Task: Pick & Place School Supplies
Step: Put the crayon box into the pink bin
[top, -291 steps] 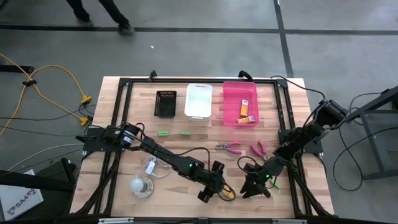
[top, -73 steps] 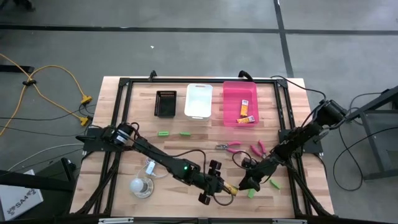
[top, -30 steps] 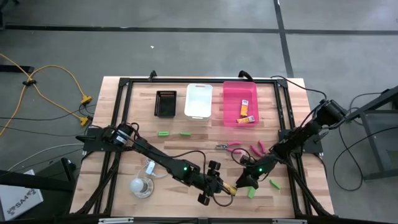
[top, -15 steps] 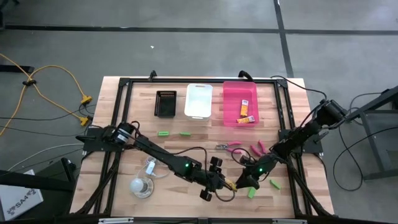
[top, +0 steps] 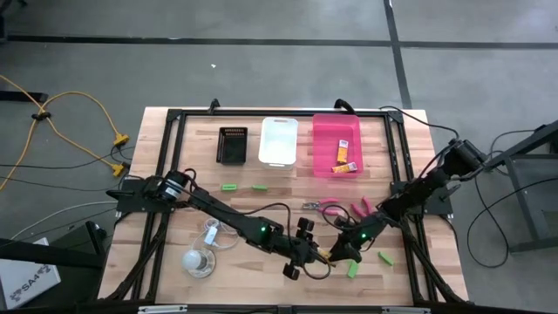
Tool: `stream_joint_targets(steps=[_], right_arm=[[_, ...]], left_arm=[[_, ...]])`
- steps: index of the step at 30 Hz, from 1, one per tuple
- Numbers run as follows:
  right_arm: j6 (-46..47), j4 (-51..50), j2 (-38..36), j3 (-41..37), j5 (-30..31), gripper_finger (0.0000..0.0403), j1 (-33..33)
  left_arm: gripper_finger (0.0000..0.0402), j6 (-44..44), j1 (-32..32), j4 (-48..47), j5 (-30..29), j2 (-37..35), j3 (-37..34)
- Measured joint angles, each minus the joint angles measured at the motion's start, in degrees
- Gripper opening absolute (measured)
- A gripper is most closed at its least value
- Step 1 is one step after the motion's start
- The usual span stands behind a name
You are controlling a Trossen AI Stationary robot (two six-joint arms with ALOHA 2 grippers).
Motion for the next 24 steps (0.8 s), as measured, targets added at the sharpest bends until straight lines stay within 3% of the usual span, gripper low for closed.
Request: stream_joint_targets(steps=[10,24], right_arm=[[0.08,0.78,0.00,0.00,-0.12,0.0141,-0.01],[0.19,0.67,0.00,-0.02,-0.49,0.0065,-0.01]], left_arm=[[0.0165,0.13,0.04,-0.04,0.11,0.00,0.00],[0.0165,0.07,0.31,-0.01,0.17,0.00,0.00]])
